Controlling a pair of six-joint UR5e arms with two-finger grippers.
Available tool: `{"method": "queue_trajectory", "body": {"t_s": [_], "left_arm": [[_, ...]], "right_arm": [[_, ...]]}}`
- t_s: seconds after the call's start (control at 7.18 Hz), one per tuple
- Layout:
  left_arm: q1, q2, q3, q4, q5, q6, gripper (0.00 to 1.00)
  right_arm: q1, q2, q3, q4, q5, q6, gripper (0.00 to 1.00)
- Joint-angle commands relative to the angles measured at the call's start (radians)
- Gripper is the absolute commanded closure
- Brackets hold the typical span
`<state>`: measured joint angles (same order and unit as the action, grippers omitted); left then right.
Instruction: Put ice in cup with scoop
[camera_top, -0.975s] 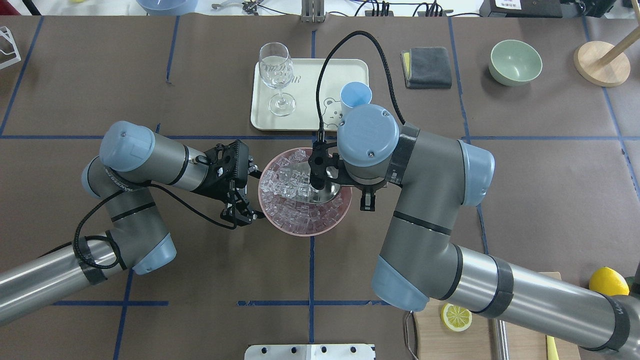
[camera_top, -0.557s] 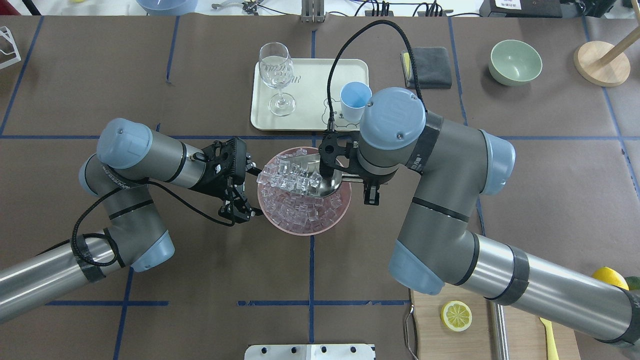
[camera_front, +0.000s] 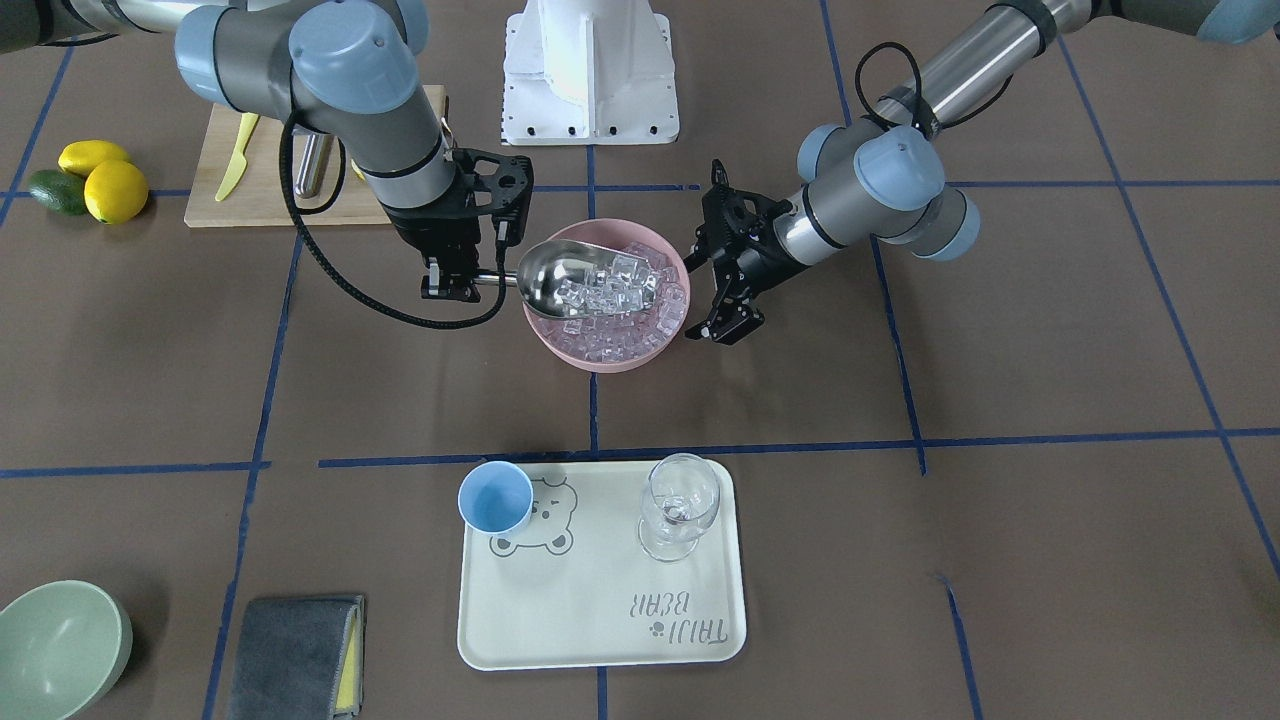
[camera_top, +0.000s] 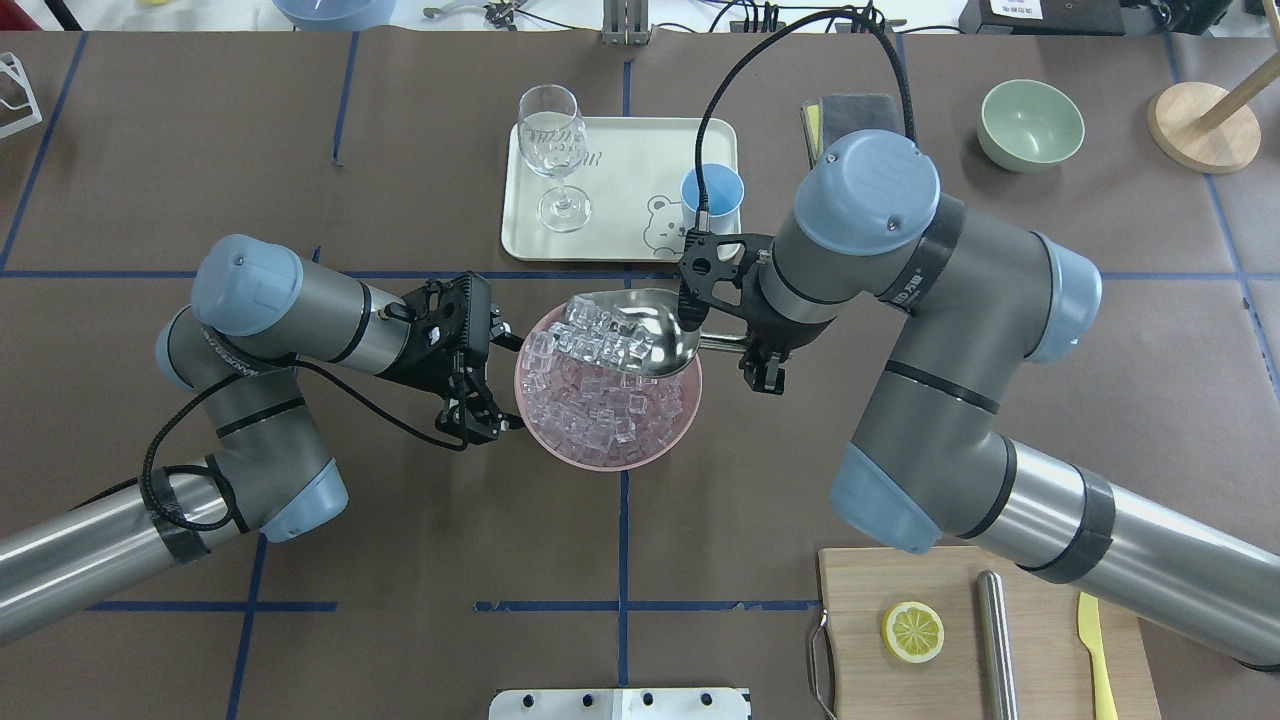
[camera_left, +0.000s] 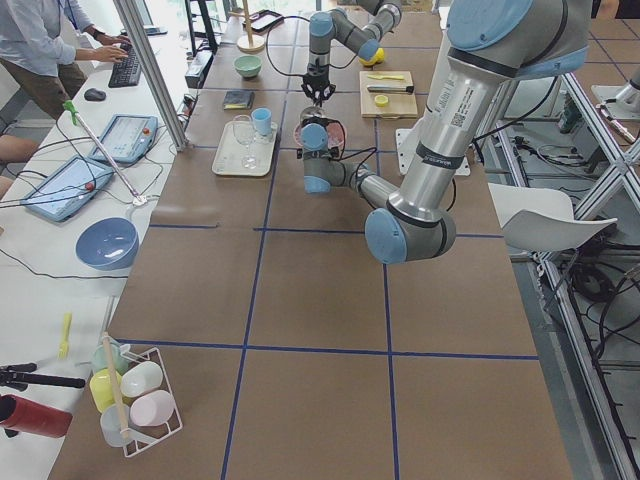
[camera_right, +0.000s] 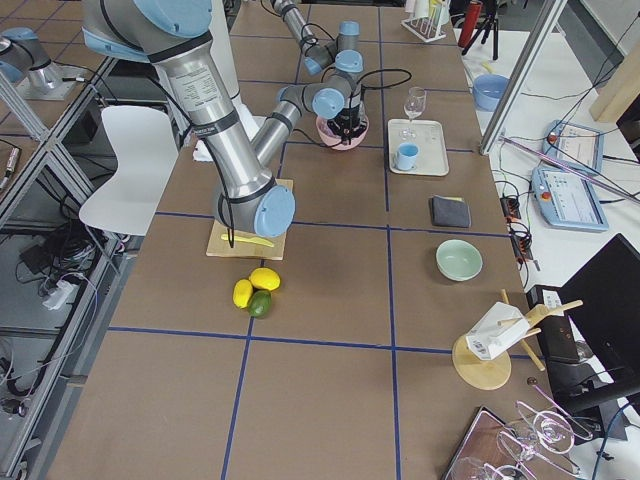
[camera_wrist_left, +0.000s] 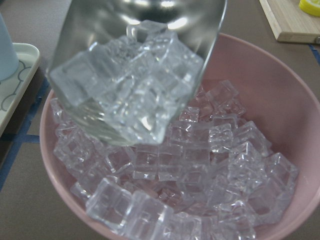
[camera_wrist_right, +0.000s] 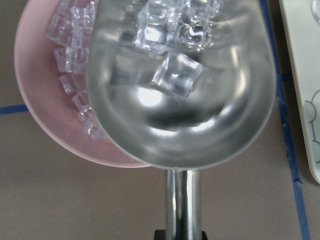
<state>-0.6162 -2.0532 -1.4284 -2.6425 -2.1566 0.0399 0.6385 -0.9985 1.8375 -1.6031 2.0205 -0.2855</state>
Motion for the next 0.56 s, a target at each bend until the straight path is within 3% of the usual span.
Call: {"method": "queue_trajectory", "body": {"t_s": [0.0,0.14,0.42], "left_arm": [[-0.051,0.033,-0.007,0.006,-0.020,0.000,0.00],[-0.107,0.051,-0.012,0.015,-0.093,-0.002,0.00],[-0.209,0.102,-0.030,0.016,-0.112,-0.002,0.00]], "right_arm": [[0.044,-0.003,0.041,0.002,0.046,0.021,1.00],[0.074,-0.003,0.051,0.002,0.053,0.035,1.00],[0.163,-0.020,0.066,-0.005,0.082,0.116,1.00]]}}
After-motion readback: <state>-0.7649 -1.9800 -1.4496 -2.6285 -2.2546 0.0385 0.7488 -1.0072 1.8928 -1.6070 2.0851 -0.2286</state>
